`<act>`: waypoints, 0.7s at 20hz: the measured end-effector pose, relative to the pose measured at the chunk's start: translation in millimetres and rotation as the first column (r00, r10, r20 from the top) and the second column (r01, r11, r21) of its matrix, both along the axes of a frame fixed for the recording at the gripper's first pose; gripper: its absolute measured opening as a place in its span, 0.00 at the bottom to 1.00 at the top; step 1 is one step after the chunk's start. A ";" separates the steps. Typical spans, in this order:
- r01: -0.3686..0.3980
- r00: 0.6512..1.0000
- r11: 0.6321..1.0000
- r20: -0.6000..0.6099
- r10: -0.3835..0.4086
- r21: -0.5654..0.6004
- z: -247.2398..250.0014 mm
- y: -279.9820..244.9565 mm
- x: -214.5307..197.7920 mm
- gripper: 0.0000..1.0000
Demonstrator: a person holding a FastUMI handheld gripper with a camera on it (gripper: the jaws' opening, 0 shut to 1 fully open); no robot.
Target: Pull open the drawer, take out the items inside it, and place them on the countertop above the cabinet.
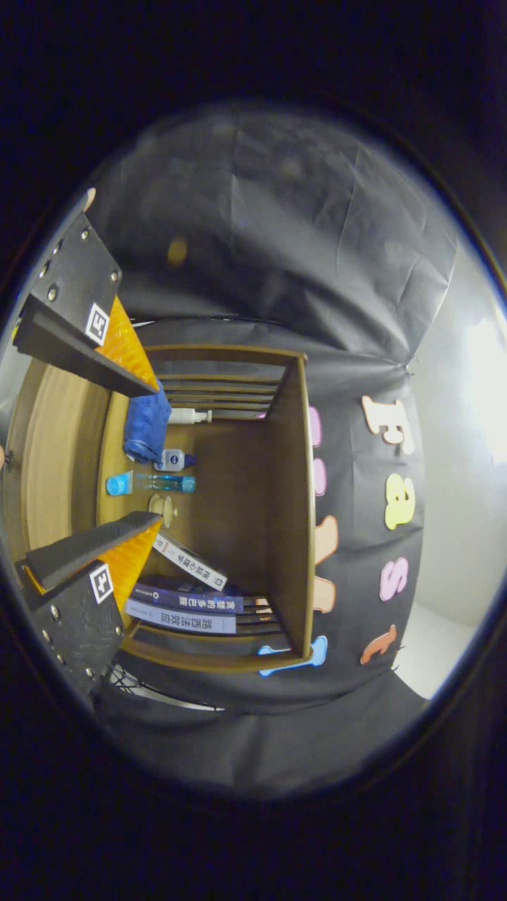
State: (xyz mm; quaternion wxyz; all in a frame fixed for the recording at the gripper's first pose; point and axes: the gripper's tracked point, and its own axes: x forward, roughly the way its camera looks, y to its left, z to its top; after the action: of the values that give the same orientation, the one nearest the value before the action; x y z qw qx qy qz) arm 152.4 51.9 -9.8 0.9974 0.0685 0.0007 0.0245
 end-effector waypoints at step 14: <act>0.070 0.992 0.986 -0.092 -0.085 -0.154 -110.0 11.6 -76.4 0.97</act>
State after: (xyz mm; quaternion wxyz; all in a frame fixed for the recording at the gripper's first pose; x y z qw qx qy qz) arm 76.0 63.5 -119.8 0.9986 -0.0059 0.0489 -0.0177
